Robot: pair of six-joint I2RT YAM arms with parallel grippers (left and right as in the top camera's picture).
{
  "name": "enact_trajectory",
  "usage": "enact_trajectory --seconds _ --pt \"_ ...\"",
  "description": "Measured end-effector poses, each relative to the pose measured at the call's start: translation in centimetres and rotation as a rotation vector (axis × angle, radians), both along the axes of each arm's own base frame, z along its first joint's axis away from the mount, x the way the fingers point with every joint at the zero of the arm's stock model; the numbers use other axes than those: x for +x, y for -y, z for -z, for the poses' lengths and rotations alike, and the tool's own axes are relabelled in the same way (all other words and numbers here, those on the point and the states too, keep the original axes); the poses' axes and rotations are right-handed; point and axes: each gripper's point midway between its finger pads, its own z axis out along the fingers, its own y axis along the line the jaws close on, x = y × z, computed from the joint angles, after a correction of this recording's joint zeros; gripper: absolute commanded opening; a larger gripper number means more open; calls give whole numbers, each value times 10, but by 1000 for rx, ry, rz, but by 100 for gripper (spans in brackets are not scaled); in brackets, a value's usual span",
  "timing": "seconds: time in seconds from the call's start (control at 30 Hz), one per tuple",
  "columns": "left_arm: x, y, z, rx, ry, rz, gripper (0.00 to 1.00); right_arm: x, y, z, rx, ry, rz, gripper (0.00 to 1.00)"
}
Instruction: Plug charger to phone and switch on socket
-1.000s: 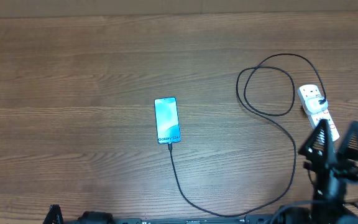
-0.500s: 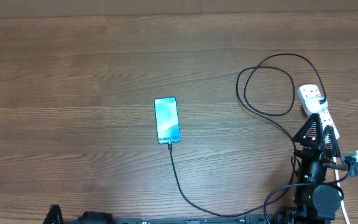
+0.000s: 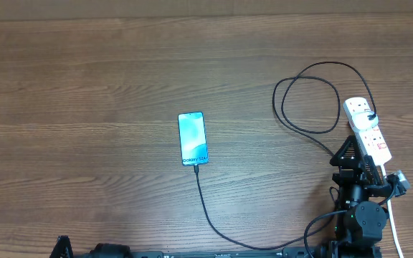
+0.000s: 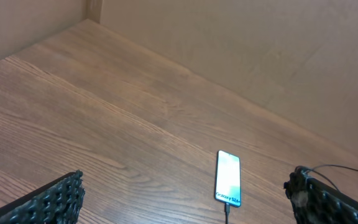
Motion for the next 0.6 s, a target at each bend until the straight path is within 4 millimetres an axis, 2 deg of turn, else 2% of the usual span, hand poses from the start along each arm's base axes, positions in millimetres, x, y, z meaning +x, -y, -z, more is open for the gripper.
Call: enact_trajectory --seconds 0.4,0.6 --pt "0 0 0 0 0 0 99 0 0 -4 -2 17 0 100" --pt "0 0 0 0 0 0 100 0 0 -39 -18 172 2 100"
